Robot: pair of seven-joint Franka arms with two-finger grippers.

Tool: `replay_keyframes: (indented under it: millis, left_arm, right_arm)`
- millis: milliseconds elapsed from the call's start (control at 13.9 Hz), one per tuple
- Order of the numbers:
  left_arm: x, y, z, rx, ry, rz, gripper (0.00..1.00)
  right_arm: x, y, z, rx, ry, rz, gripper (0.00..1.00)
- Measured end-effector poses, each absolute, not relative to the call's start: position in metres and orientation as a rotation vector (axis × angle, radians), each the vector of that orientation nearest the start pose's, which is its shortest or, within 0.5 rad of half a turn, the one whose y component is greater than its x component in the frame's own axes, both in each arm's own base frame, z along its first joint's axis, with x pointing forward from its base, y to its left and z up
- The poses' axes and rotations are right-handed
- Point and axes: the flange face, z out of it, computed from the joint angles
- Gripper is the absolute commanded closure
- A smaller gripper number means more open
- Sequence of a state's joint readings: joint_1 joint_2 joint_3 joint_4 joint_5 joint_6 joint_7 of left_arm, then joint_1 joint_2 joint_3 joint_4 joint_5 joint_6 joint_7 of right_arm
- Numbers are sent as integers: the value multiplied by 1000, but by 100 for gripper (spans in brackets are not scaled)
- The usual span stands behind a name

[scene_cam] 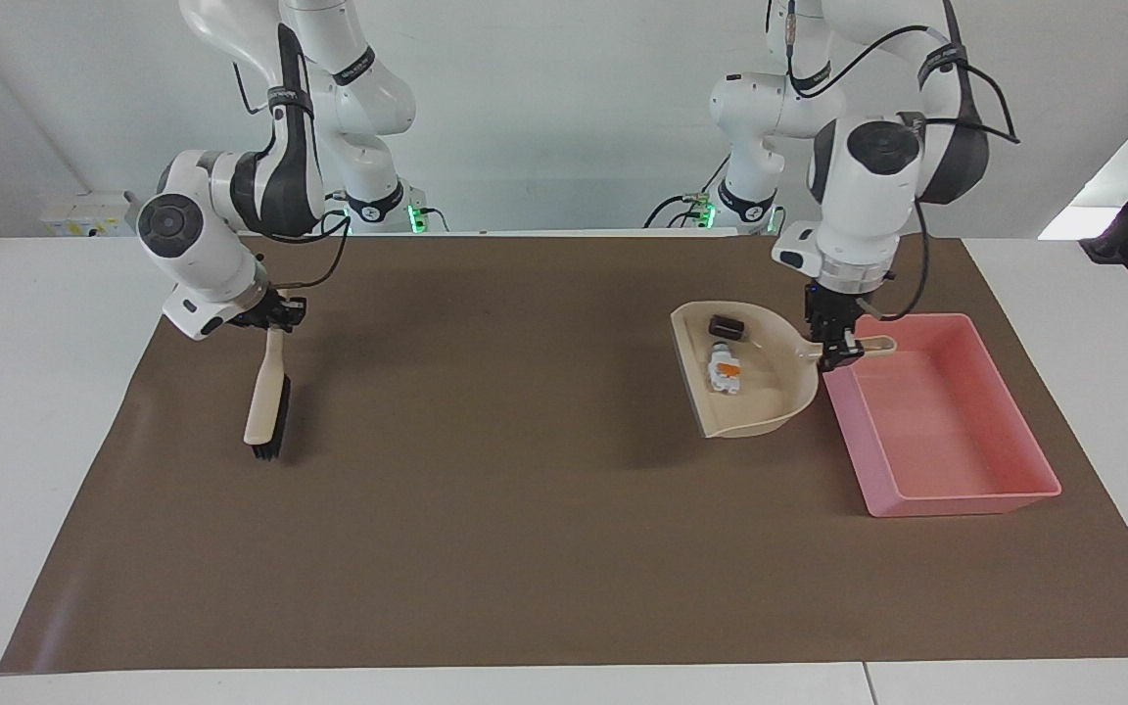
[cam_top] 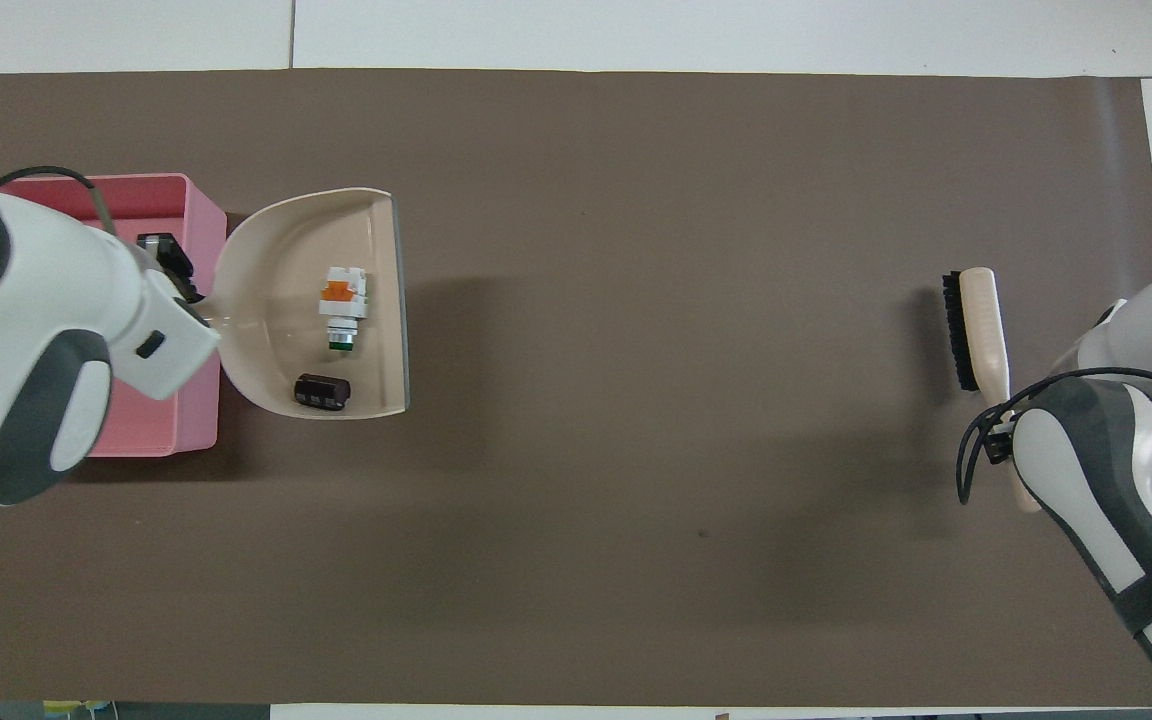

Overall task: Clean e-waste and dump in bin
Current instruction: 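Tip the dustpan over the pink bin with the left gripper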

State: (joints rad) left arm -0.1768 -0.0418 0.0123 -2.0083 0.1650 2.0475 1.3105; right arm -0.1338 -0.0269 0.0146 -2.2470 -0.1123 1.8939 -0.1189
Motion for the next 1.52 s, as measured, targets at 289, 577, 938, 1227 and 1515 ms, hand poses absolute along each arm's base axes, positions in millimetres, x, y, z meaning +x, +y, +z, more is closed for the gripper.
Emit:
replay_keyframes:
  millis: [289, 577, 938, 1227, 1515]
  left_arm:
    - [558, 50, 517, -2074, 2137, -62, 100]
    - [555, 108, 532, -2015, 2150, -41, 100]
    - [558, 126, 524, -1902, 1978, 326, 100]
    - [568, 126, 507, -1763, 1927, 522, 100]
    - [571, 103, 476, -1650, 1909, 659, 100]
  right_arm:
    - [461, -66, 341, -3141, -79, 585, 100]
    - [454, -80, 336, -3143, -32, 542, 100]
    - [447, -84, 330, -3144, -17, 523, 95]
    - [448, -84, 331, -3145, -19, 518, 0]
    - [466, -82, 359, -3174, -32, 411, 0]
